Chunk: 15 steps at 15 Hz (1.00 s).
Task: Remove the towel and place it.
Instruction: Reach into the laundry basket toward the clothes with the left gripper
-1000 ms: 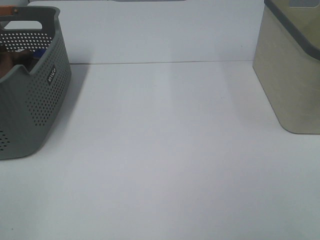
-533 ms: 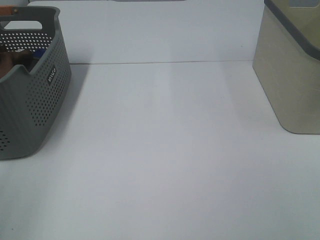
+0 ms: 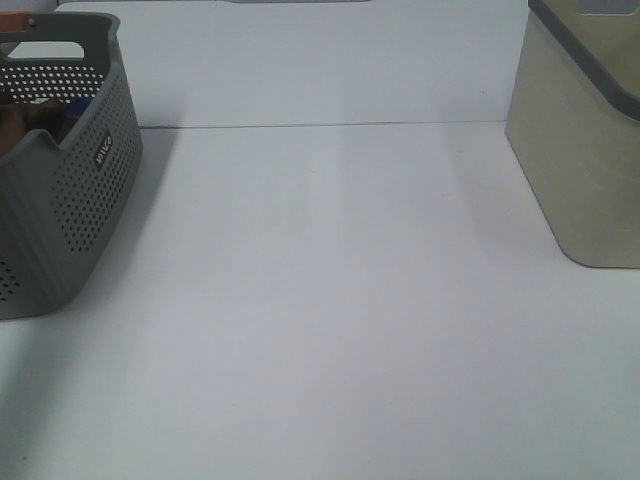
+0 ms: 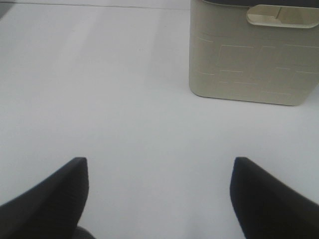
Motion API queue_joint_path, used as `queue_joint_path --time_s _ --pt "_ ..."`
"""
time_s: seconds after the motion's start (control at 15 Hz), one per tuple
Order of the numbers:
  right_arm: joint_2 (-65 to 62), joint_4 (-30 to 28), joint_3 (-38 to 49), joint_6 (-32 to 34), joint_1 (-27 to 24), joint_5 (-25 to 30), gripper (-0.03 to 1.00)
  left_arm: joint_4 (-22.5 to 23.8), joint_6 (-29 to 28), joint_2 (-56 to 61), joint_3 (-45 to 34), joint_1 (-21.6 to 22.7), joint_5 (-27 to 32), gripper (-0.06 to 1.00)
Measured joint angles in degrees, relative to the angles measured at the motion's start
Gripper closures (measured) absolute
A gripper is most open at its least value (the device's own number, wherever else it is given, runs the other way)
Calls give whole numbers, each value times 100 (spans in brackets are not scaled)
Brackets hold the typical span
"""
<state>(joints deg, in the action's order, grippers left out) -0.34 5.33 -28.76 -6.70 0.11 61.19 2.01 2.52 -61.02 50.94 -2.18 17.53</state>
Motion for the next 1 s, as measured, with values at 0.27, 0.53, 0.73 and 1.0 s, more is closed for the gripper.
queue_joint_path --time_s 0.27,0.53,0.73,1.0 --pt "0 0 0 0 0 0 22 212 -458 -1851 1633 0 819 33" --pt "0 0 0 0 0 0 22 1639 -1478 -3678 3558 0 2080 33" --pt "0 0 0 0 0 0 22 2229 -1856 -4452 4354 17 2527 33" --pt "0 -6 0 0 0 0 22 2229 -2017 -5477 5523 332 3019 33"
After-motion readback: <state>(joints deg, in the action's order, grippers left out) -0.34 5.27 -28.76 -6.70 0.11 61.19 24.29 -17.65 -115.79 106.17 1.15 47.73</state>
